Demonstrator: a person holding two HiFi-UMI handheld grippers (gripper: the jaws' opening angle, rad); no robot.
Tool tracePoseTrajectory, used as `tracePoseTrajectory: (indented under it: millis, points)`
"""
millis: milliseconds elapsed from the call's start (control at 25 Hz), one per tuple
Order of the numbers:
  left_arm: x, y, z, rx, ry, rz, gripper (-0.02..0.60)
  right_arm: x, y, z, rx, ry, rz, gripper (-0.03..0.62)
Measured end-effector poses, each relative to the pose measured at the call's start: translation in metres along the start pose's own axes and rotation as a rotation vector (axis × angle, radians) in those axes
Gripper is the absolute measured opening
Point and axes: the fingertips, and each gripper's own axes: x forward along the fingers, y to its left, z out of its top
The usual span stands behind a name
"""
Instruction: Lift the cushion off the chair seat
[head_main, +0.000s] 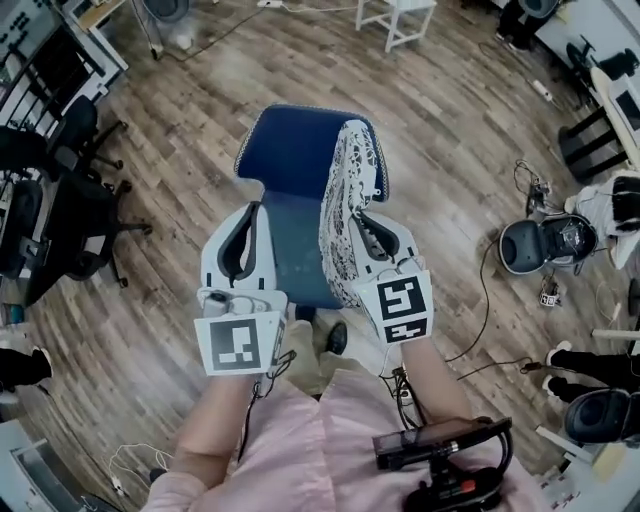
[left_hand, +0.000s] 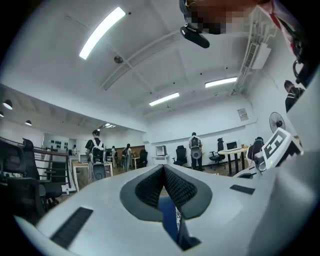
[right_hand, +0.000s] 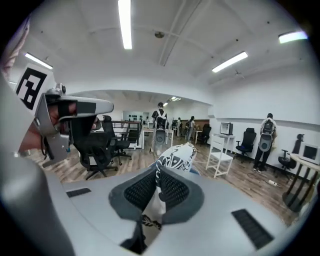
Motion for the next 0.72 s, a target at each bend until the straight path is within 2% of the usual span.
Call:
tracePoseTrajectory:
  millis: [120, 360, 560, 720]
  points:
    - [-0.006, -0.011, 0.032, -0.013, -0.043, 0.004, 0.011, -0.026, -0.002, 0.041, -0.017, -0.075, 0.003, 0.023]
    - [-0.014, -0.017, 0.091, 0.032, -0.143, 0.012, 0.011, -0.059, -0.009, 0.107, -0.067, -0.202, -0.008, 0.023]
    - [-0.022, -0.016, 0.116, 0.018, -0.154, 0.018, 0.011, -0.072, -0.002, 0.138, -0.101, -0.261, -0.017, 0.023]
    - [-0.026, -0.024, 0.122, 0.020, -0.162, 0.006, 0.011, -0.077, -0.002, 0.145, -0.116, -0.276, -0.031, 0.023]
